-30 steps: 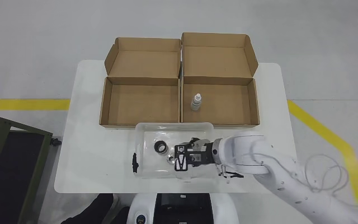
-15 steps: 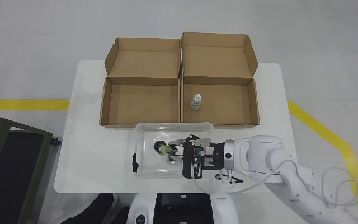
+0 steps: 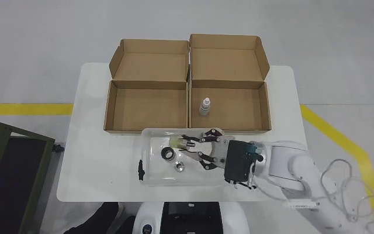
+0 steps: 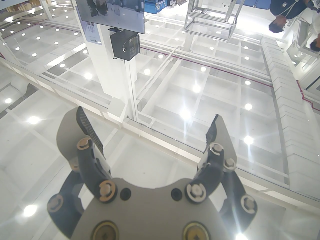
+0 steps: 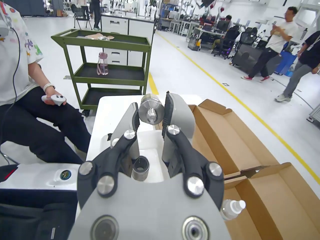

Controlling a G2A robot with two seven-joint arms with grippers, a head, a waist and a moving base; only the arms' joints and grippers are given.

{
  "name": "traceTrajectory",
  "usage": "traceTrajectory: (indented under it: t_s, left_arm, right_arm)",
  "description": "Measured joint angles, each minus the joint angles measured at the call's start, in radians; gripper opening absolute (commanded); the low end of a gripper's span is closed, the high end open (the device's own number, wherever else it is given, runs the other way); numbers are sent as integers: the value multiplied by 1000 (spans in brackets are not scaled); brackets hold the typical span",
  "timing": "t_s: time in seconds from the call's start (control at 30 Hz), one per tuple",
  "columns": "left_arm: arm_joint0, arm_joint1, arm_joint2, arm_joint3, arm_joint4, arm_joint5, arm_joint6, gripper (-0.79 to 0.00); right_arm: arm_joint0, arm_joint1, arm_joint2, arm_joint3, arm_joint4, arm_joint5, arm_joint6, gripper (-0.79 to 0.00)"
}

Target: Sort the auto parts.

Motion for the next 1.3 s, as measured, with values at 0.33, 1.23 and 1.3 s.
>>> traceTrajectory:
  t_s: [0.33,1.23,1.3]
  left_arm:
    - [0,0,0,0,0,0,0,0]
    - [0,0,0,0,0,0,0,0]
    - [0,0,0,0,0,0,0,0]
  right_arm:
    - [-21,-5,72,-24,28,25,-89,-785]
    - [-26,-20,122,74,12,51,20,-785]
    - [-19,-22,113,92,9,56,46,-785]
